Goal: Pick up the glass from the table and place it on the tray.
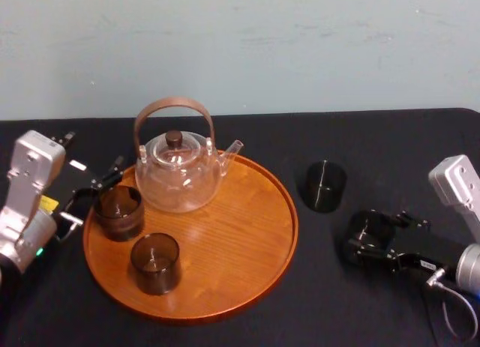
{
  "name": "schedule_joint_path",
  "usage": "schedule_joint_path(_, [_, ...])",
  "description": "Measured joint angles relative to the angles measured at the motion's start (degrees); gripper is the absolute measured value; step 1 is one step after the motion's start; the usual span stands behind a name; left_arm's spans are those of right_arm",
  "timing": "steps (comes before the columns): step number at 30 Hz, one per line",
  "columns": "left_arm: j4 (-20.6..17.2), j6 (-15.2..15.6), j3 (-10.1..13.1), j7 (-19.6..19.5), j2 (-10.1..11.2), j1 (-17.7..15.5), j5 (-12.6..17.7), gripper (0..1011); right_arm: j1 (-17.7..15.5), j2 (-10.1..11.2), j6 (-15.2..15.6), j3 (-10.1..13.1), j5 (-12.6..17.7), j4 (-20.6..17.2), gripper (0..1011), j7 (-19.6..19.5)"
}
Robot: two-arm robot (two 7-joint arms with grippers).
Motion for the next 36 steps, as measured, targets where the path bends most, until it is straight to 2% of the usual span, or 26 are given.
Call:
schedule_joint_path(6, [0.0,0.0,0.0,0.0,0.0,0.0,0.0,1001,1.0,0.5,-1.0,-0.1,0.6,-0.9,904,1.3])
schedule_joint_path(12, [0.0,0.0,0.0,0.0,0.0,0.0,0.0,1001,3.5,0.6,-1.6,-1.5,1.0,-1.6,904,2.7])
schedule_joint_path(19, [0.0,0.0,0.0,0.0,0.0,0.0,0.0,1001,7.4,-0.3,-2.3,-4.5,0.9,-1.1,904,4.2])
schedule_joint_path(21, [0.0,0.0,0.0,0.0,0.0,0.0,0.0,1001,9.0,-0.9,-2.7,-6.2,0.7,-0.8,904,5.0])
schedule_joint_path(36, [0.0,0.0,0.0,0.0,0.0,0.0,0.0,1001,14.5,-3.6,-4.5,-13.2,-0.7,1.8,904,7.7])
